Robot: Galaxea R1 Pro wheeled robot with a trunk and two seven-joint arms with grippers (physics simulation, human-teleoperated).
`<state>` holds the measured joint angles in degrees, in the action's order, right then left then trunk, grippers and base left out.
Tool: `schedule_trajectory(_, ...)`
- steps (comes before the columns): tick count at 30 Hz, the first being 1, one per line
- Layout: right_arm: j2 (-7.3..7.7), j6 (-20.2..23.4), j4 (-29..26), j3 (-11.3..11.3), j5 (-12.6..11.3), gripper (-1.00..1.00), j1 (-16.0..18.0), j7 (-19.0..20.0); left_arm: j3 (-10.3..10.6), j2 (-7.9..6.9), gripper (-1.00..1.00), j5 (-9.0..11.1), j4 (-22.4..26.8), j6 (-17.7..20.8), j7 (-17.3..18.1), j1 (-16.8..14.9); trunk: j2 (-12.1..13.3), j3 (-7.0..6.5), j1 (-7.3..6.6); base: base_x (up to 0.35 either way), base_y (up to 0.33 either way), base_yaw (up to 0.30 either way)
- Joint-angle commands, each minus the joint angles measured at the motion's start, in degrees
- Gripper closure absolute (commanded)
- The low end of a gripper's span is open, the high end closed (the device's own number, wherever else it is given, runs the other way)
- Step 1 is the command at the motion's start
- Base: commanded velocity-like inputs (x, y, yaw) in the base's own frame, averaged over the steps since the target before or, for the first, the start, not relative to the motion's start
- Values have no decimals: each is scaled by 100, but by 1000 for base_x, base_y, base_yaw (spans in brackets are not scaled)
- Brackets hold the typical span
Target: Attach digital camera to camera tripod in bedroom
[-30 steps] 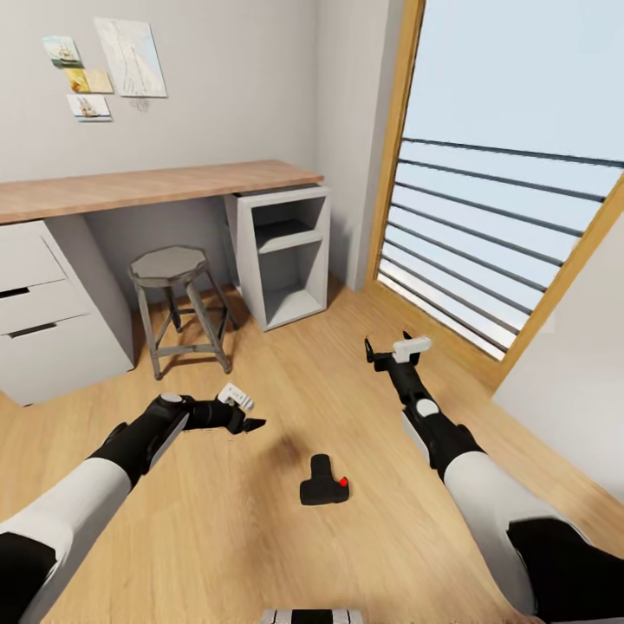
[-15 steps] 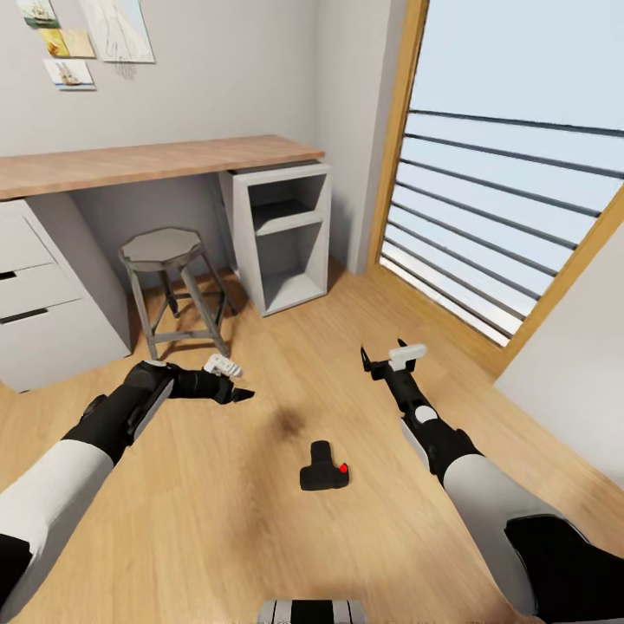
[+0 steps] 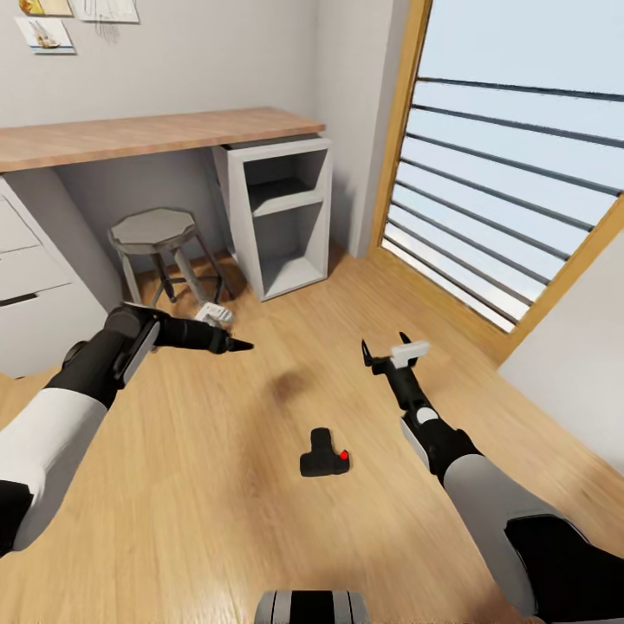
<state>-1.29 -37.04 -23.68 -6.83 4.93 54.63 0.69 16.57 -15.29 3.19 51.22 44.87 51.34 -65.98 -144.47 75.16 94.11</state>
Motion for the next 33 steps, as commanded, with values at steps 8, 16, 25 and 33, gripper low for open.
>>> schedule_trajectory(8,1,-546,-15,150,3,-100,4,-96,763,-23,-100,8,-69,-824,812,58,-13,182,19,0,0,0)
schedule_trajectory(16,1,-576,-99,160,8,-100,4,-104,2045,8,-100,11,-471,-1632,893,78,-24,359,40,0,0,0)
schedule_trajectory(25,12,-580,-194,164,6,-100,4,-105,2287,60,-100,16,-1041,-2343,901,90,-36,559,63,0,0,0)
schedule_trajectory(33,21,-629,-260,150,-2,-100,-4,-83,2301,113,-100,21,-1247,-2589,899,92,-46,736,84,0,0,0)
